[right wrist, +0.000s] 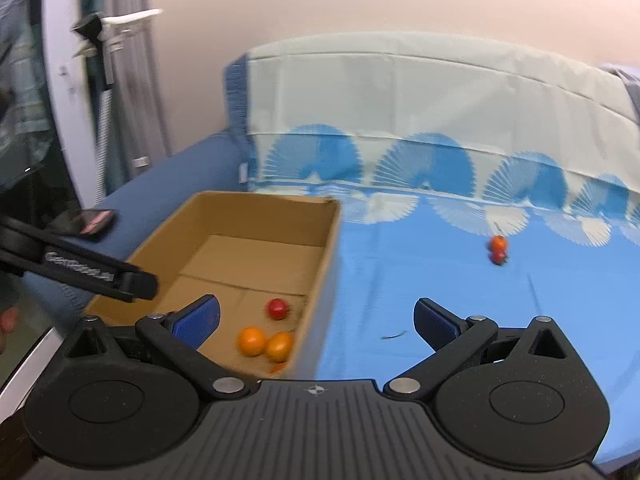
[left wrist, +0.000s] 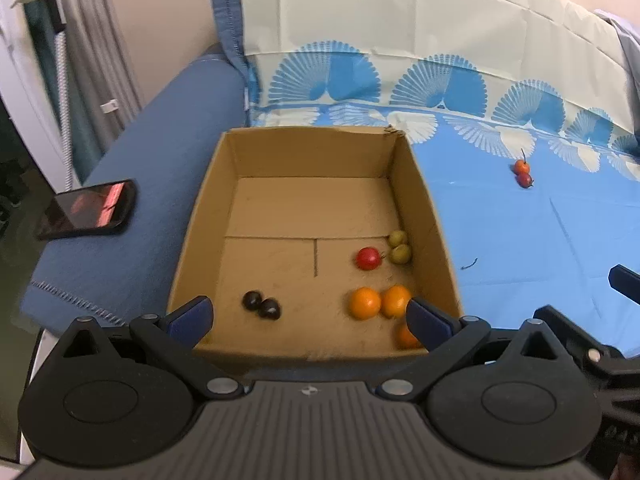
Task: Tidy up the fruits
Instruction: 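Move both tools toward the last mandarin and red tomato, then grasp the red tomato with the right tool while the left grasps the mandarin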
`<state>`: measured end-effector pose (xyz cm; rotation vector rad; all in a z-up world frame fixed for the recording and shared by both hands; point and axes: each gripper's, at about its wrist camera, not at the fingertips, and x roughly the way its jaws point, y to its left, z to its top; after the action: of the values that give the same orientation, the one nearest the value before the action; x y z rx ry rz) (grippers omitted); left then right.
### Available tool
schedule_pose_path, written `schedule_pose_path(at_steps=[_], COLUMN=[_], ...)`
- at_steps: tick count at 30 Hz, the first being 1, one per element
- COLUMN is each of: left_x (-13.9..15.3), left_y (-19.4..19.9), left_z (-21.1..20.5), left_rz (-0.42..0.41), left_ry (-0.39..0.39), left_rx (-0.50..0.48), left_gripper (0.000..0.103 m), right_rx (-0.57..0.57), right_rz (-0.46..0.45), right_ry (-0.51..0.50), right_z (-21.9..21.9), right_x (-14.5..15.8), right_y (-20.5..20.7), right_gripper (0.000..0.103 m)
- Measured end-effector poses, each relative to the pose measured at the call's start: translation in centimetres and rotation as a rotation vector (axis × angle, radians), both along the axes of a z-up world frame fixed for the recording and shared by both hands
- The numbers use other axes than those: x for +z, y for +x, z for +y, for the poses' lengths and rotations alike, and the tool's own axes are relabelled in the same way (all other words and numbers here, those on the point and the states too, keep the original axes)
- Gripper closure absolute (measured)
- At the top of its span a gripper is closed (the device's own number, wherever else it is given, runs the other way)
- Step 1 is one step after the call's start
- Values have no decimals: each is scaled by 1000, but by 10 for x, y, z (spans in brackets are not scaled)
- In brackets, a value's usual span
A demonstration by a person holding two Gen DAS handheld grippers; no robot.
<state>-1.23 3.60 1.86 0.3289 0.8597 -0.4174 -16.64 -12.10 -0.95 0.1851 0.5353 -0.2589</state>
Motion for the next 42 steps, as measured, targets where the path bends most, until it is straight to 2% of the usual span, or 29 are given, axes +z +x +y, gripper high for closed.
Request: schedule_pose_path(at_steps=[6,11,16,22,26,29,30,32,33,34,35,39,42], left_x=[-16,-32,-44,-64,-79,-89,-92,-97,-99,-102,-104,-118,-134], left_y=[27,57,84,116,136,149,153,159,161,162,163,168,164], left_z=[-53,-107,-154,-210,-246,-269,-276,-289,-297,-305,-313,-358,-398], left_rz=[31,79,83,96,101,117,121,121,114,110,108,120,124], left_ry=[22,25,24,43,48,47,44,44,46,45,40,2,-34], left_rx=[-54,-90,-94,-100,-108,-99,-98,-103,-107,-114,-124,-186,-254], left_gripper=[0,0,0,0,0,0,0,0,0,0,0,0,0], right_rx=[-132,-274,-391,-442,-427,-417,-404,-370,-342,-310,-290,-302,-364], right_rz=[33,76,94,146,192,188,184,177,171,160,153,130,115], right_ry=[5,1,-17,18,12,7,-7,-33,-46,-48,-53,-79,-63], right_z=[-58,-133,-223,-317,-352,-364,-366,-367,-366,-366,-364,-363,-375], right_x=[-25,-62,-107,-167,-200,-213,-216,-217,-218,-217,-217,-211,-207], right_y=[21,46,87,150,187,203,207,212,213,213,211,188,150], right_gripper=[1,1,1,1,1,2,8,27,49,63,72,72,72])
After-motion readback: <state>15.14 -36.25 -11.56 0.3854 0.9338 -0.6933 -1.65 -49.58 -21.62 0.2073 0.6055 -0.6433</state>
